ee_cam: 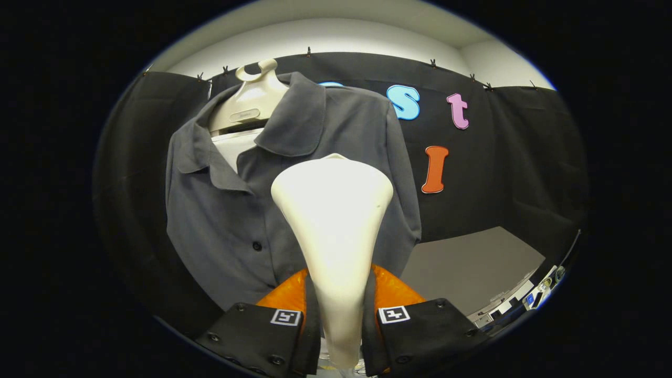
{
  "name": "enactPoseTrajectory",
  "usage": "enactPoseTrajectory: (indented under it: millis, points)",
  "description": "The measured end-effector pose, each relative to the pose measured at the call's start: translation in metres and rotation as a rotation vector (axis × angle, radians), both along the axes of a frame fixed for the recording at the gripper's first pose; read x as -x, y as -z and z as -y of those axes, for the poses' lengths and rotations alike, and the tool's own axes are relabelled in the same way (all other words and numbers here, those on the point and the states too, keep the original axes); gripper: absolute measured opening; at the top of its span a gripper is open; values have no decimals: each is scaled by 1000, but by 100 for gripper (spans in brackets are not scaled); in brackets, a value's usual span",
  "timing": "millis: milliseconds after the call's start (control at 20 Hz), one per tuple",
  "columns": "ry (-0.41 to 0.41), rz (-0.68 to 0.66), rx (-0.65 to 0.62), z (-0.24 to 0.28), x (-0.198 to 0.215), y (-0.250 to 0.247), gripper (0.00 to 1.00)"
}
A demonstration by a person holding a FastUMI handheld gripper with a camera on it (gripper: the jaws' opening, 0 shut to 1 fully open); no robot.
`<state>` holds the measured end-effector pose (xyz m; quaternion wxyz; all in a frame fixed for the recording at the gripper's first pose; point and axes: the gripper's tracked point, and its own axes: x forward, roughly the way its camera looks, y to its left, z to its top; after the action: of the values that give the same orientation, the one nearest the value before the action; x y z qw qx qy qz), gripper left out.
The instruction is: Iron the clothes twice with a garment steamer, once on the left side and once on the right side.
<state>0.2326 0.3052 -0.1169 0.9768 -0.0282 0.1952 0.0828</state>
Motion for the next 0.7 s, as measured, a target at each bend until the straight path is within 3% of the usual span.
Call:
enactPoseTrajectory:
  millis: [250,700]
  points:
    - [18,-13,12,6,-25,13,40]
    - [5,-24,46,7,-23,43,40]
